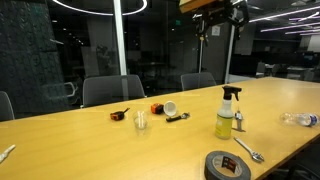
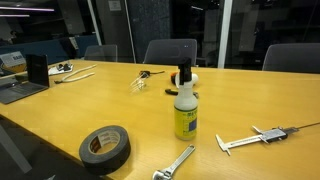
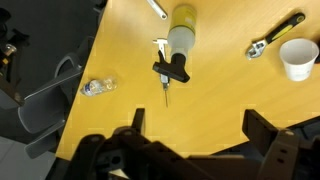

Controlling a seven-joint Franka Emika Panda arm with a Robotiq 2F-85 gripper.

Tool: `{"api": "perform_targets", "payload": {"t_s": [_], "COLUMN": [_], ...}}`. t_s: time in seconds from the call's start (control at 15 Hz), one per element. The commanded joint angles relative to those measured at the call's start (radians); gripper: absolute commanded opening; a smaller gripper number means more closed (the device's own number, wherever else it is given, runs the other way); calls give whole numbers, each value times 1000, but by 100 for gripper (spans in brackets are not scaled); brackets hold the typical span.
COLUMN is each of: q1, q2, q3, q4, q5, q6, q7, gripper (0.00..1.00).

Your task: Pick up the spray bottle and make it stand up right.

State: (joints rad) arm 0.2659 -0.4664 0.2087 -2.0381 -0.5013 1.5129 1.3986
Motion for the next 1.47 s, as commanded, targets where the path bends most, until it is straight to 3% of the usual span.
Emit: {"api": "perform_targets", "payload": {"t_s": [0.0,0.07,0.13,0.47,0.53,0.8,1.4], "q1": [97,122,66,66,-5,-46,-57], "q2": [-257,-317,-367,-526,-468,-491,-486], "q3": [-56,-63,-18,-14,36,60,70], "q4": [-206,-256,-289,-421,-371,-390,-390], "q5": [93,125,189,455,422,437,436], "q6": [68,66,75,4,13,10,10], "q7": [-118,-147,-206,-410,-381,-402,-404], "gripper": [100,100,100,100,100,100,100]}}
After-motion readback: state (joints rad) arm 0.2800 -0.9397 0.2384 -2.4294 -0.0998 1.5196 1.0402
